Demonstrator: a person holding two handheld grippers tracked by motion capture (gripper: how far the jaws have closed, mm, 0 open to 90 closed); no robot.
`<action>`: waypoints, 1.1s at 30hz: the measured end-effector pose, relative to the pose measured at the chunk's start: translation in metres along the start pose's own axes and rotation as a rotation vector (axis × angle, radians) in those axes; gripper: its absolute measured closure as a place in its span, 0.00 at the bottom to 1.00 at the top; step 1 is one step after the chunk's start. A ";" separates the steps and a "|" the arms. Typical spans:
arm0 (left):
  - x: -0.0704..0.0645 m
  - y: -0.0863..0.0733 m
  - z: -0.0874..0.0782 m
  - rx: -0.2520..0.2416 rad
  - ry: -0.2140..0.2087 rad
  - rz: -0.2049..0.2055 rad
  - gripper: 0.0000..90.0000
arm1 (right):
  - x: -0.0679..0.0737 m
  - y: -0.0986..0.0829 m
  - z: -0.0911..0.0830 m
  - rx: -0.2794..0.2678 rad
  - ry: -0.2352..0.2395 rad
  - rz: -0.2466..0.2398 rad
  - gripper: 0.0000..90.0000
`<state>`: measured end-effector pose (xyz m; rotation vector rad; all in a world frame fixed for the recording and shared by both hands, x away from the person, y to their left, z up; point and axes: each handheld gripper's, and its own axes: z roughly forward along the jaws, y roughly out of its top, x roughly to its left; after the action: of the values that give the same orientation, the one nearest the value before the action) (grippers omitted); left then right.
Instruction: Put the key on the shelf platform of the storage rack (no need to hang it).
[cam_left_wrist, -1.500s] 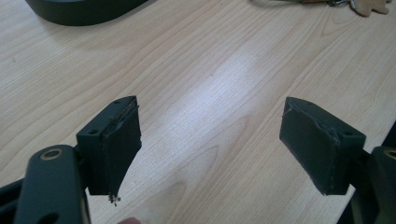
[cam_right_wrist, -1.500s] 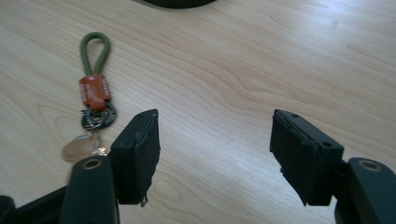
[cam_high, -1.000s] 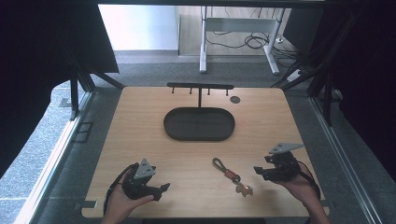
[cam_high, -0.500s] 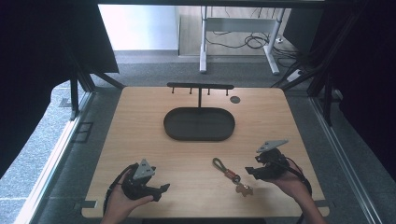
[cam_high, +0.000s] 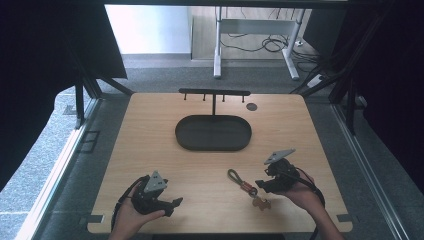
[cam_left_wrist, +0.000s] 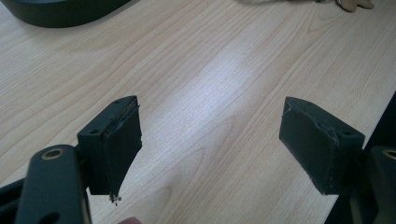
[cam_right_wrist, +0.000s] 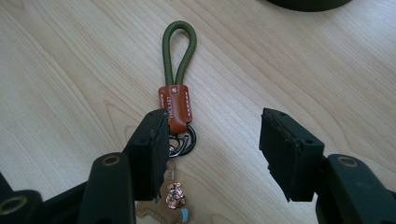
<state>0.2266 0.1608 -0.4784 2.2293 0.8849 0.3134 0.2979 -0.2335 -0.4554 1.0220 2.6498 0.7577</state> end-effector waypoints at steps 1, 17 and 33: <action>0.000 0.000 0.000 0.000 0.000 0.000 0.24 | 0.001 0.000 0.001 0.002 -0.001 -0.001 0.48; -0.001 0.000 0.002 0.006 -0.007 0.008 0.24 | 0.010 0.006 0.021 0.055 0.036 -0.035 0.50; -0.003 0.000 0.004 0.015 -0.012 0.011 0.24 | 0.022 0.009 0.042 0.114 0.056 -0.056 0.50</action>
<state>0.2267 0.1565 -0.4814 2.2486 0.8711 0.2989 0.3021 -0.1967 -0.4867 0.9621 2.7853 0.6388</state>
